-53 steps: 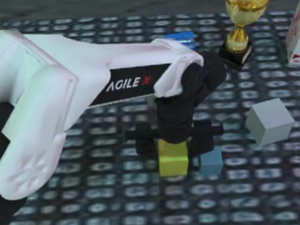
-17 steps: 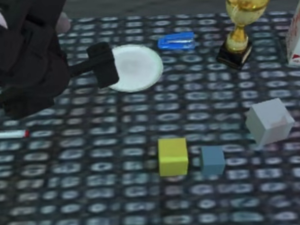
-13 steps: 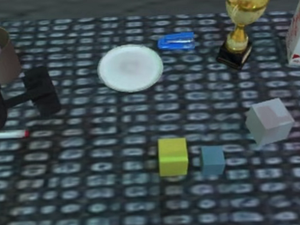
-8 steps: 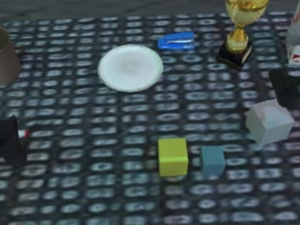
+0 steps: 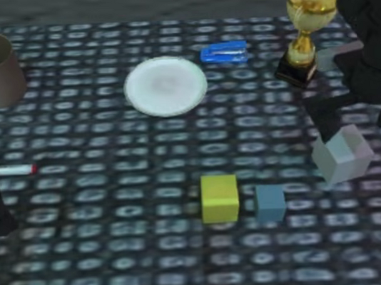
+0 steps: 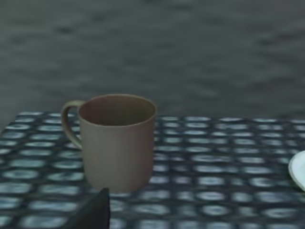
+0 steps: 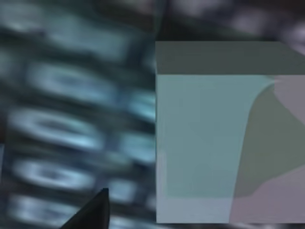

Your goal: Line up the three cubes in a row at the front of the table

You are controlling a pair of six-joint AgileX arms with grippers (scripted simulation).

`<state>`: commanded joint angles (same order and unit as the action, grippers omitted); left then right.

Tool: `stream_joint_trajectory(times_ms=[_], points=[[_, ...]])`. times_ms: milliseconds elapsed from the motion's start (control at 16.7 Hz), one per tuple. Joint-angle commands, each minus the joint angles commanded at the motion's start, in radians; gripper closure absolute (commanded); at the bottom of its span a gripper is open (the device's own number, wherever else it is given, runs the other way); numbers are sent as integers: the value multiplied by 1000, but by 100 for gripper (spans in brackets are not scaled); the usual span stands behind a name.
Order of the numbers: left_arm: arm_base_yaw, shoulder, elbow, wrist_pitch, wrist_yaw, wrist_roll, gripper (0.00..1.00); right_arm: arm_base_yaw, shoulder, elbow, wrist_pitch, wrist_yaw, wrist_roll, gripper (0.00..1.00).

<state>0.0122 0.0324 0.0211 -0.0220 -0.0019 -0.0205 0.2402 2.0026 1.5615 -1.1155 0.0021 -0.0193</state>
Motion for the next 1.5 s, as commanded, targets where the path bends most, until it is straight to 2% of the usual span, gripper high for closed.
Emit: stream_joint_trajectory(times_ms=[540,960,1260,1500], points=[[8,-32,-21,22,2,20,0,0,32,12,2,0,-1,0],[8,-32,-21,22,2,20,0,4,131,-148,273,0,3,0],[8,-32,-21,22,2,20,0,5,146,-168,300,0,3,0],[8,-32,-21,22,2,20,0,5,146,-168,300,0,3,30]])
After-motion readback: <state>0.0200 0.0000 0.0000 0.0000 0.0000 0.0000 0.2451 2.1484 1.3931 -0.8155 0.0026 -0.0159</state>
